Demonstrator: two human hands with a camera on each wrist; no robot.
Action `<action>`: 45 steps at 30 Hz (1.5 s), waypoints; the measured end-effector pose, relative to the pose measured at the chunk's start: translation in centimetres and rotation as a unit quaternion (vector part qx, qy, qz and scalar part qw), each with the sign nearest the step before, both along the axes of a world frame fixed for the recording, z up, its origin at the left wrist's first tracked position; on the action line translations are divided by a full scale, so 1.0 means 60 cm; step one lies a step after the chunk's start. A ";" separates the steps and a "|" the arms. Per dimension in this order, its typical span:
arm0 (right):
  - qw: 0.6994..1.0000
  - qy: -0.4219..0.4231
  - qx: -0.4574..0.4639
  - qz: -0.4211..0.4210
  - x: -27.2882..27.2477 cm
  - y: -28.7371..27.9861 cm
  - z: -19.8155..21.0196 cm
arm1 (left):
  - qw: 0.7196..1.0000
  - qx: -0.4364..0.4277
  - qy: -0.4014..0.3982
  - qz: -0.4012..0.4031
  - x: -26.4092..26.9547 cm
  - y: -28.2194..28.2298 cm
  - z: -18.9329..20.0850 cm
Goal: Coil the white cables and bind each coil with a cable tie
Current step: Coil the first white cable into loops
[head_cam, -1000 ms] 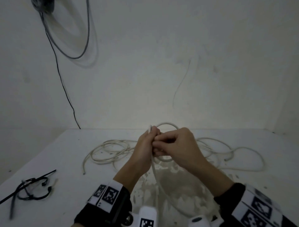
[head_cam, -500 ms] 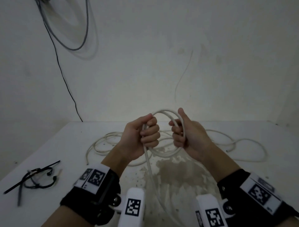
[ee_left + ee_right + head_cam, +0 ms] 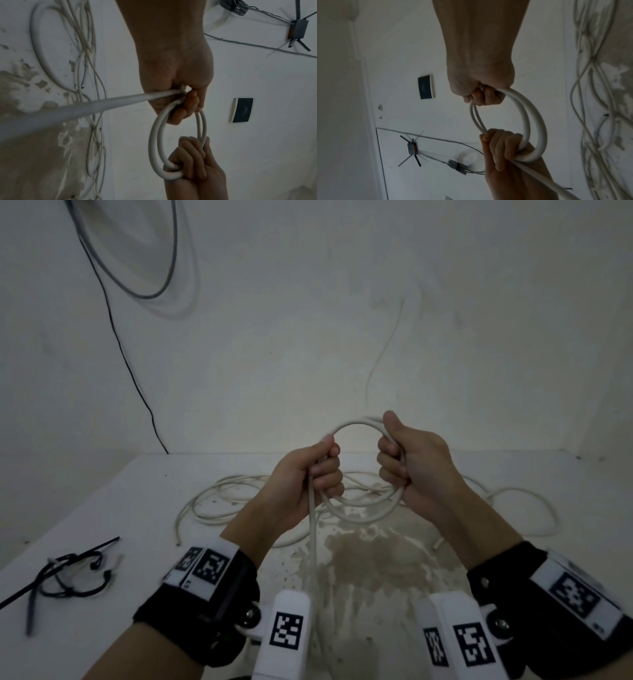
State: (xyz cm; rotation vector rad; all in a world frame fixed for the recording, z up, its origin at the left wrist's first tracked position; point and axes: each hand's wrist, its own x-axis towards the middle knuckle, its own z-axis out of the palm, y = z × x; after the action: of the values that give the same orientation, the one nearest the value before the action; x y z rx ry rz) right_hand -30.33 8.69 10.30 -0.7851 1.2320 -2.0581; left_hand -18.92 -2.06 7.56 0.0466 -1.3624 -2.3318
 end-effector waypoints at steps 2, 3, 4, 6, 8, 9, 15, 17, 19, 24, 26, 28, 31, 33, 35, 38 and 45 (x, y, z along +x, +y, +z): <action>1.000 -0.021 -0.022 -0.001 -0.009 -0.001 0.005 | 1.000 0.000 0.002 0.002 0.000 0.001 0.002; 0.999 -0.022 -0.026 0.000 -0.012 -0.001 0.007 | 1.000 0.003 0.006 0.004 0.001 0.002 0.004; 1.000 -0.014 -0.025 0.000 -0.014 -0.002 0.007 | 1.000 0.012 0.013 0.005 0.000 0.003 0.009; 1.000 0.017 -0.016 -0.011 -0.014 -0.005 0.006 | 0.998 0.051 0.029 0.009 -0.001 0.005 0.017; 0.998 0.052 -0.008 -0.020 -0.011 -0.005 0.007 | 0.996 0.085 0.039 0.014 -0.004 0.005 0.023; 0.997 0.071 -0.003 -0.020 -0.011 -0.004 0.009 | 0.995 0.092 0.035 0.017 -0.006 0.004 0.024; 0.986 0.150 0.032 -0.061 -0.015 0.005 0.018 | 0.998 0.054 -0.013 -0.035 0.001 0.003 0.034; 0.982 0.166 0.045 -0.083 -0.016 0.005 0.019 | 0.998 0.037 -0.033 -0.049 0.001 0.001 0.037; 0.978 0.175 0.056 -0.096 -0.017 0.005 0.019 | 0.997 0.013 -0.043 -0.058 0.002 0.001 0.041; 0.972 0.204 0.073 -0.094 -0.019 0.006 0.026 | 0.997 -0.043 -0.035 -0.056 0.006 0.006 0.048; 0.962 0.249 0.057 -0.099 -0.018 0.005 0.024 | 0.996 -0.062 -0.046 -0.047 0.004 0.007 0.054; 0.935 0.323 0.042 -0.139 -0.018 0.004 0.021 | 0.995 -0.075 -0.063 -0.034 0.002 0.008 0.059; 0.899 0.387 0.018 -0.204 -0.020 0.000 0.021 | 0.993 -0.081 -0.088 0.010 -0.005 0.011 0.061; 0.893 0.397 0.019 -0.213 -0.015 -0.005 0.024 | 0.991 -0.084 -0.085 0.058 -0.012 0.014 0.061; 0.921 0.343 0.039 -0.178 -0.009 -0.012 0.029 | 0.991 -0.068 -0.064 0.098 -0.016 0.015 0.063; 0.995 0.091 0.029 -0.005 -0.004 -0.008 0.031 | 0.992 -0.020 -0.007 0.122 -0.012 0.004 0.073; 0.923 0.050 0.220 0.311 0.046 0.022 -0.064 | 0.982 0.049 0.083 0.162 0.004 -0.023 0.099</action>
State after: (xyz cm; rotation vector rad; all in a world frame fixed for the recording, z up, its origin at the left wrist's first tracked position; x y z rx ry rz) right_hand -27.58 10.00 6.44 -0.9186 1.2315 -1.1895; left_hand -18.66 -3.45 13.52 0.0953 -1.0692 -2.0770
